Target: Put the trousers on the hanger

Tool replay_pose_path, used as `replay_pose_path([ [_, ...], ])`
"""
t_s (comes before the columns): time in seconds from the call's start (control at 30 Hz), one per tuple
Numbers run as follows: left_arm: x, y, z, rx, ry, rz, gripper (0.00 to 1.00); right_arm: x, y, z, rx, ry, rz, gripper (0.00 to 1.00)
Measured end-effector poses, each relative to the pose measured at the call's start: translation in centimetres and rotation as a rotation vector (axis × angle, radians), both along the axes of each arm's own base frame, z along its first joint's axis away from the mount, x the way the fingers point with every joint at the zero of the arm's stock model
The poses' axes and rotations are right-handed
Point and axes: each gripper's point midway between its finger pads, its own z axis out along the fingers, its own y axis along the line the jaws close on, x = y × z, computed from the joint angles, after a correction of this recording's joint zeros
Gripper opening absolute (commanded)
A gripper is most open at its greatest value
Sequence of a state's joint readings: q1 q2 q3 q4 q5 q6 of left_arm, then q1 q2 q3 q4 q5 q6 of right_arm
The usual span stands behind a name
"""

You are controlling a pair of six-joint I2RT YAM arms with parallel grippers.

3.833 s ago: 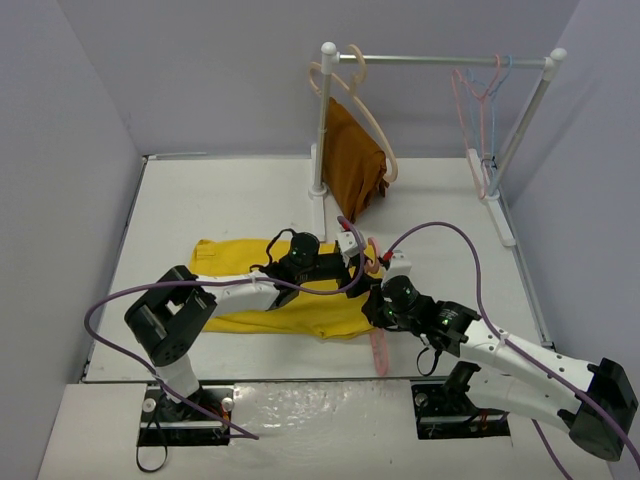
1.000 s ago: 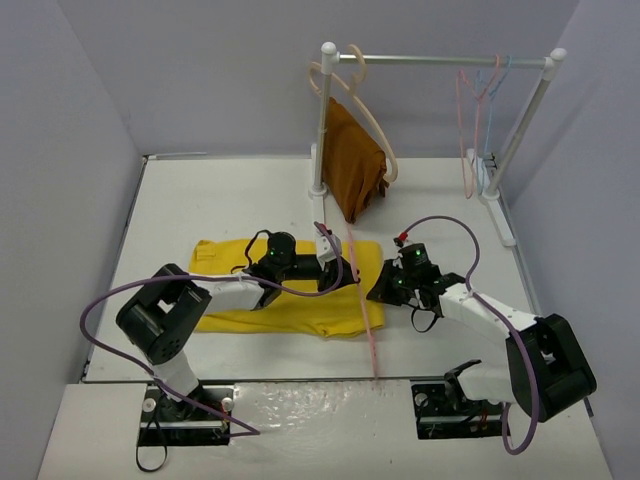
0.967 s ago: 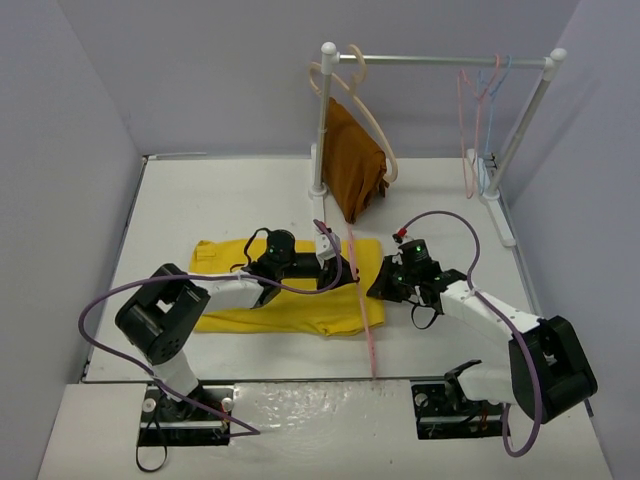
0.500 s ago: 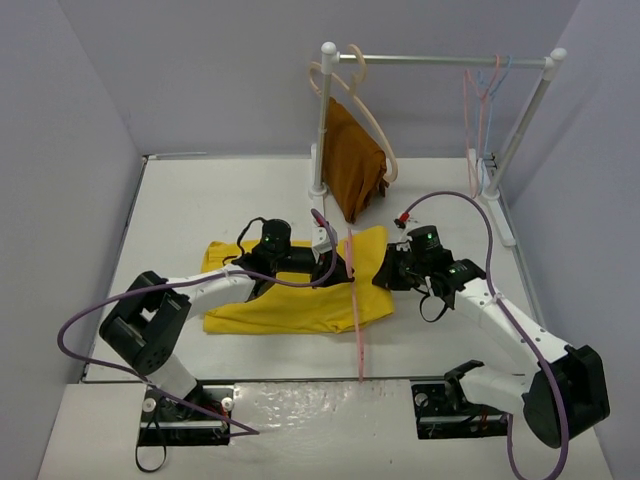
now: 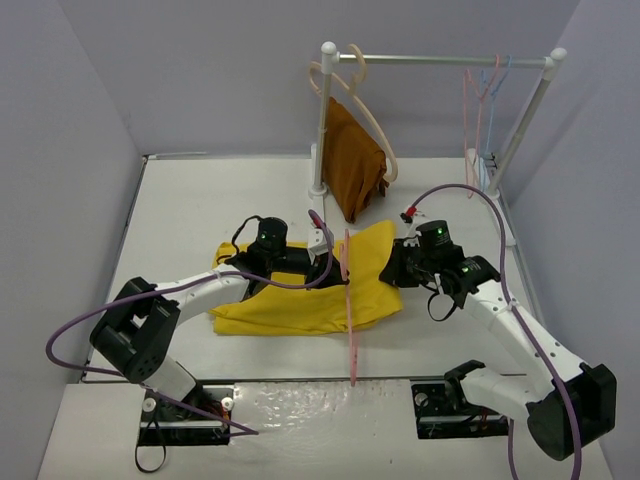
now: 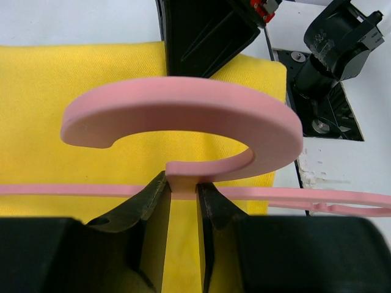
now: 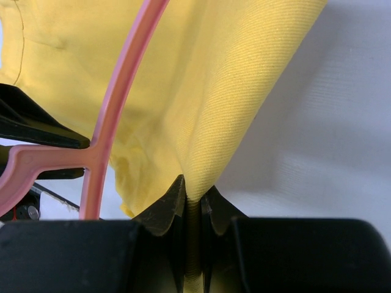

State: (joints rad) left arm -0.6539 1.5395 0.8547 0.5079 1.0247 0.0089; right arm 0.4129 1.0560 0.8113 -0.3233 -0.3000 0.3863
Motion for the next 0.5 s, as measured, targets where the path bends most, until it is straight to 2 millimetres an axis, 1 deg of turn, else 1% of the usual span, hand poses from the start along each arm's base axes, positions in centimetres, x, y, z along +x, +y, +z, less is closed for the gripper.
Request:
replay_pose_path([
  [0.37, 0.6, 0.0, 0.1, -0.003, -0.018, 0.024, 0.00, -0.5, -0.5, 2.0, -0.003, -0.033, 0.001, 0.00],
  [0.5, 0.8, 0.0, 0.1, -0.006, -0.021, 0.027, 0.00, -0.6, -0.8, 2.4, -0.014, -0.039, -0.002, 0.00],
])
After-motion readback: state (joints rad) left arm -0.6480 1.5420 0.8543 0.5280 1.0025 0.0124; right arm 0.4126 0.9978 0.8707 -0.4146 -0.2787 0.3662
